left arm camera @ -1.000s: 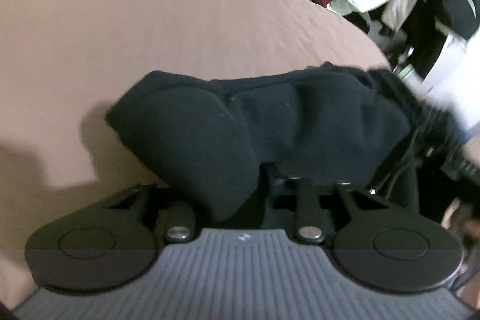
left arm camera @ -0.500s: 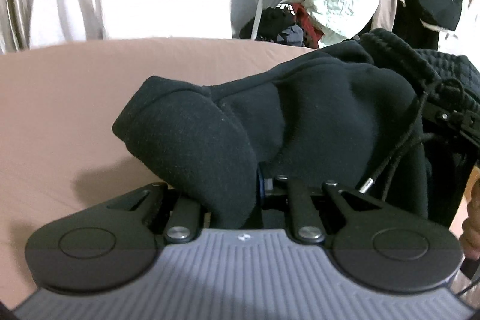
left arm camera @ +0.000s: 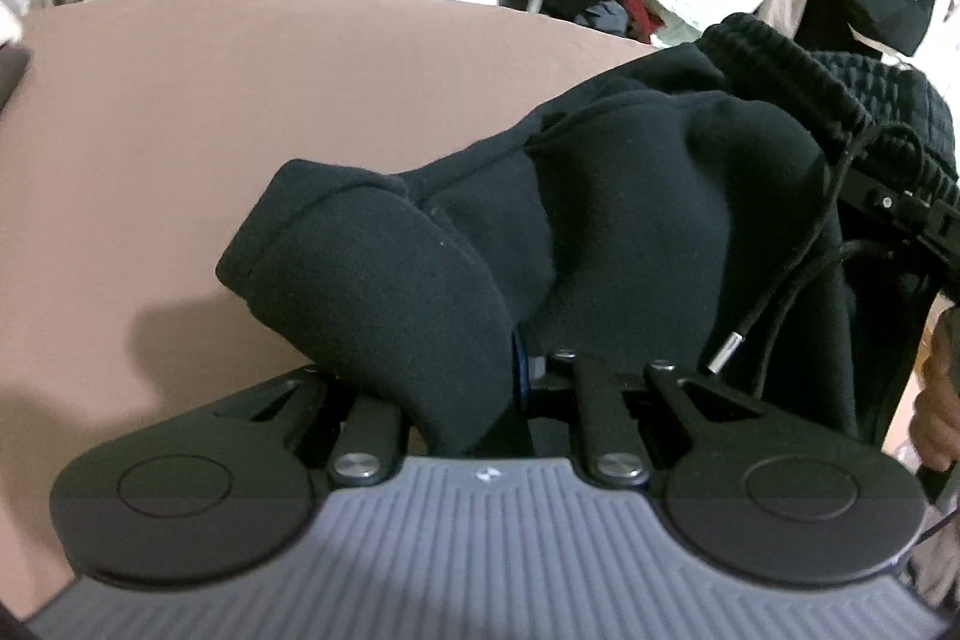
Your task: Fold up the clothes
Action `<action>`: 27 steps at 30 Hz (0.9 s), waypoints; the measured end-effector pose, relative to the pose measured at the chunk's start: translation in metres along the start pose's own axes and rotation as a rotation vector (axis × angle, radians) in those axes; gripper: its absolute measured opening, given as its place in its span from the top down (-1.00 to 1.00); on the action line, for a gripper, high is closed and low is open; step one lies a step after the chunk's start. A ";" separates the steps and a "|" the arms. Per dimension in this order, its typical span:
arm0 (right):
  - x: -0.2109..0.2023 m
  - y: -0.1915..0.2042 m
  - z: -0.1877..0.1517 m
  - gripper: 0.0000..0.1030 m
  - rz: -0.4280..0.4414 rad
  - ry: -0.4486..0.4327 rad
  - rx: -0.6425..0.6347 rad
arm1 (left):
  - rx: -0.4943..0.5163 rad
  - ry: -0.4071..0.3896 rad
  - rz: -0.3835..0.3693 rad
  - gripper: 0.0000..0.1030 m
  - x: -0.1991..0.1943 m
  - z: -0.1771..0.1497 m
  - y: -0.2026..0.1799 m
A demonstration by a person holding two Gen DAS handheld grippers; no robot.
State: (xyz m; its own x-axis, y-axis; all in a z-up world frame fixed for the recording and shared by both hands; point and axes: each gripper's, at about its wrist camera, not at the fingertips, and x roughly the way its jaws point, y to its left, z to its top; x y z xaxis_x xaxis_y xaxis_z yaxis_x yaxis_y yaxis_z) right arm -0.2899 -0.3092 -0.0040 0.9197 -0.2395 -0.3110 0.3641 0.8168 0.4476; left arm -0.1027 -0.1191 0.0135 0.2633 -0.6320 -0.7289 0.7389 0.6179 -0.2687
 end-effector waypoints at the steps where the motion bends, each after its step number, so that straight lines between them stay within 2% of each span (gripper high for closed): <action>1: 0.002 0.006 -0.002 0.05 0.003 0.007 -0.026 | -0.016 -0.003 0.007 0.72 -0.001 -0.003 0.004; 7: 0.001 0.040 0.001 0.05 -0.027 -0.014 -0.100 | -0.013 -0.039 -0.010 0.72 -0.012 0.004 0.009; 10: 0.000 0.063 0.017 0.05 -0.031 -0.021 -0.167 | -0.065 -0.082 -0.027 0.73 -0.024 0.010 0.021; 13: 0.006 0.088 0.042 0.05 0.014 -0.032 -0.190 | -0.093 -0.173 0.000 0.73 -0.057 0.022 0.040; 16: 0.023 0.126 0.065 0.05 0.072 -0.056 -0.209 | -0.192 -0.286 0.000 0.73 -0.103 0.033 0.080; 19: 0.048 0.174 0.079 0.05 0.181 -0.065 -0.243 | -0.283 -0.417 0.068 0.72 -0.144 0.029 0.131; 20: 0.059 0.192 0.083 0.05 0.215 -0.061 -0.262 | -0.324 -0.439 0.100 0.72 -0.153 0.029 0.147; 23: 0.101 0.257 0.095 0.05 0.297 -0.026 -0.342 | -0.448 -0.465 0.204 0.72 -0.177 0.033 0.195; 27: 0.164 0.341 0.116 0.06 0.417 0.029 -0.389 | -0.560 -0.517 0.351 0.72 -0.219 0.050 0.261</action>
State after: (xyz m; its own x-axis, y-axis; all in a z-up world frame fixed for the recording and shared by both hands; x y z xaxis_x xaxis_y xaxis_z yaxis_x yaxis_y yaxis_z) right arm 0.0023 -0.1311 0.1943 0.9677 0.1543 -0.1995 -0.1145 0.9736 0.1977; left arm 0.0631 0.1575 0.1348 0.7725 -0.4104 -0.4846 0.1797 0.8732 -0.4530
